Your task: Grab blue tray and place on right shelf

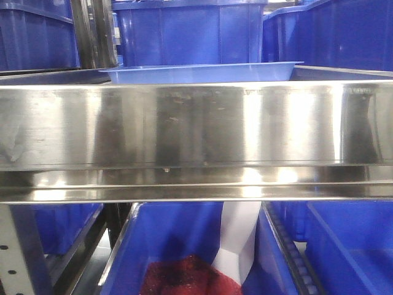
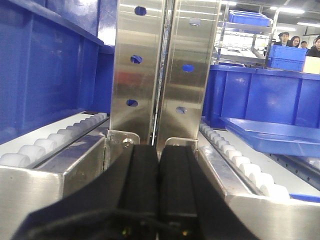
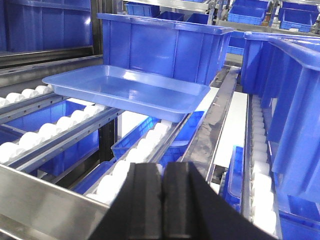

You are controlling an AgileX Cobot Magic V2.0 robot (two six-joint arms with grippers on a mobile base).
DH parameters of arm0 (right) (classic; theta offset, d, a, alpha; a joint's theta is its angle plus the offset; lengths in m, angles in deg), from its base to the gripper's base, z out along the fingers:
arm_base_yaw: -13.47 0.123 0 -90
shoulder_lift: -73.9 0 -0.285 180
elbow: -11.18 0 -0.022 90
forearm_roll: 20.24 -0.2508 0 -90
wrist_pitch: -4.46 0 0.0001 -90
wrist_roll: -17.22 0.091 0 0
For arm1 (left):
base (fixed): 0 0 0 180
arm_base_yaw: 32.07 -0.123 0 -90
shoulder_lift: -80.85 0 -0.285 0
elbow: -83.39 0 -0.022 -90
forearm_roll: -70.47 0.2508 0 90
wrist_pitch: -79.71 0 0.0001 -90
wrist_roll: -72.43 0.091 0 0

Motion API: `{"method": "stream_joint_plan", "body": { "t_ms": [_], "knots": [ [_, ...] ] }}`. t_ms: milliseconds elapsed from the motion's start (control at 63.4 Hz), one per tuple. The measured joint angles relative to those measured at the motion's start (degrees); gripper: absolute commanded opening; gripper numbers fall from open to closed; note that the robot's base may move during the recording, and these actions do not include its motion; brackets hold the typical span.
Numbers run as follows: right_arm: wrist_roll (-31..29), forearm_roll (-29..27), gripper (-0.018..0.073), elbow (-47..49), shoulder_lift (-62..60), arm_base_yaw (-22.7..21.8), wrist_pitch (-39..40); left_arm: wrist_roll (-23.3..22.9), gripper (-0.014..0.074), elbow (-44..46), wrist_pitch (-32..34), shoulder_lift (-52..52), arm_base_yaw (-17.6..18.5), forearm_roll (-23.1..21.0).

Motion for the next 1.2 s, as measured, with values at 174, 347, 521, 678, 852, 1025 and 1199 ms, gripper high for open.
{"method": "stream_joint_plan", "body": {
  "t_ms": [174, 347, 521, 678, 852, 1025, 1199],
  "knots": [
    [-3.5, -4.2, 0.0056, 0.0, 0.0, -3.8, 0.5, 0.0, -0.0048, 0.0, 0.0, 0.0, 0.0, 0.0],
    [-11.6, -11.8, 0.0056, -3.4, -3.1, -14.9, 1.2, 0.0, -0.0048, 0.0, 0.0, 0.0, 0.0, 0.0],
    [-12.0, -13.0, 0.0056, -11.1, -9.9, -22.4, 5.0, 0.0, -0.0048, 0.0, 0.1, 0.0, 0.0, 0.0],
    [-12.0, -13.2, 0.0056, -19.7, -15.4, -23.4, 9.3, 0.0, -0.0048, 0.0, 0.1, 0.0, 0.0, 0.0],
    [-12.0, -13.2, 0.0056, -25.1, -17.8, -23.4, 12.9, 0.0, -0.0048, 0.0, 0.1, 0.0, 0.0, 0.0],
    [-12.0, -13.2, 0.0056, -25.3, -17.9, -23.4, 13.3, 0.0, -0.0048, 0.0, 0.1, 0.0, 0.0, 0.0],
    [-12.0, -13.2, 0.0056, -25.3, -17.9, -23.4, 13.3, 0.0, -0.0048, 0.0, 0.1, 0.0, 0.0, 0.0]
  ]
}}
